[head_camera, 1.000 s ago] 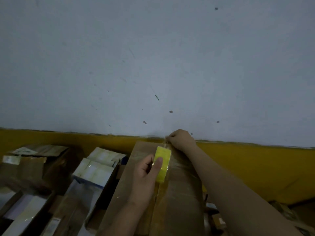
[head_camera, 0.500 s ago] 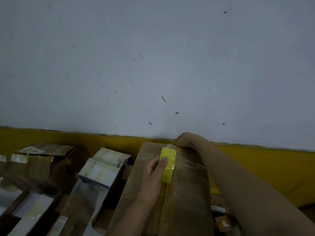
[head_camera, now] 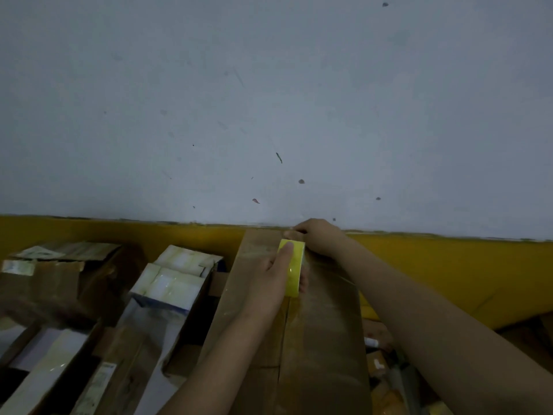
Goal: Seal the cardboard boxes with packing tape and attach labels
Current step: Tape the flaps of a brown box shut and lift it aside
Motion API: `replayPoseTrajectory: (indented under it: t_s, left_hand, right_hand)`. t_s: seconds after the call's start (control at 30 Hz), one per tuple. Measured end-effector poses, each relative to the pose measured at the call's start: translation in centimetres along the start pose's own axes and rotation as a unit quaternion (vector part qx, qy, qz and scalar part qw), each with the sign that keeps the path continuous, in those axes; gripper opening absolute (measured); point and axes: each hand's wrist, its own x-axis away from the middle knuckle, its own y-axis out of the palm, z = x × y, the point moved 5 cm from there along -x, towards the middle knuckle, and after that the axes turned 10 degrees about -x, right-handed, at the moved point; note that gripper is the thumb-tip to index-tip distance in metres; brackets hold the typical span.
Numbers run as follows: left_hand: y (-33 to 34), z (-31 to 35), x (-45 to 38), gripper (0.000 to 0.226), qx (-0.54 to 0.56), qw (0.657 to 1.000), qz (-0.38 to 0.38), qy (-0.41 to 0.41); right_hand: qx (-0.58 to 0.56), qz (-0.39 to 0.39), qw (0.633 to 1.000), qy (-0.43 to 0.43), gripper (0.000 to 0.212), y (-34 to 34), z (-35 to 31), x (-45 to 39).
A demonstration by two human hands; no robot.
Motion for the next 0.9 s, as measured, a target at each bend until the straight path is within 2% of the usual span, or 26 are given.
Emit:
replayPoseTrajectory:
  t_s: [0.1, 0.2, 0.3, 0.37, 0.5, 0.67, 0.9]
  left_hand:
    - [0.3, 0.2, 2.1, 0.048, -0.017, 0.997, -0.073, -0.017]
    - [-0.9, 0.5, 4.3, 0.045, -0.023, 0.994, -0.104, -0.035]
    - [-1.7, 0.3, 7.6, 0.04, 0.023, 0.977, -0.198, -0.068]
    - [-1.7, -0.5, 9.7, 0.043, 0.006, 0.967, -0.242, -0.077]
    - [-2.3, -1.8, 10.9, 0.045, 0.039, 0.967, -0.237, -0.086]
    - [-2.3, -2.5, 11.2, 0.042, 0.076, 0.973, -0.203, -0.08]
    - [-1.2, -1.9, 12.0, 0.05, 0.057, 0.983, -0.158, -0.071]
  right_hand:
    - [0.043, 0.042, 0.998, 0.006, 0.05, 0.0, 0.0, 0.6]
    - [0.057, 0.059, 0.996, 0.023, 0.053, 0.4, -0.8, 1.3]
    - [0.077, 0.093, 0.991, 0.051, 0.053, 0.5, -1.2, 2.2]
    - [0.098, 0.096, 0.988, 0.076, 0.055, 0.5, -1.5, 2.6]
    - [0.161, 0.062, 0.983, 0.053, 0.051, 0.8, -2.3, 3.4]
    - [0.155, -0.016, 0.988, -0.011, 0.068, 2.8, -2.6, 6.9]
    - [0.172, -0.071, 0.982, -0.026, 0.079, 4.5, -1.8, 10.6]
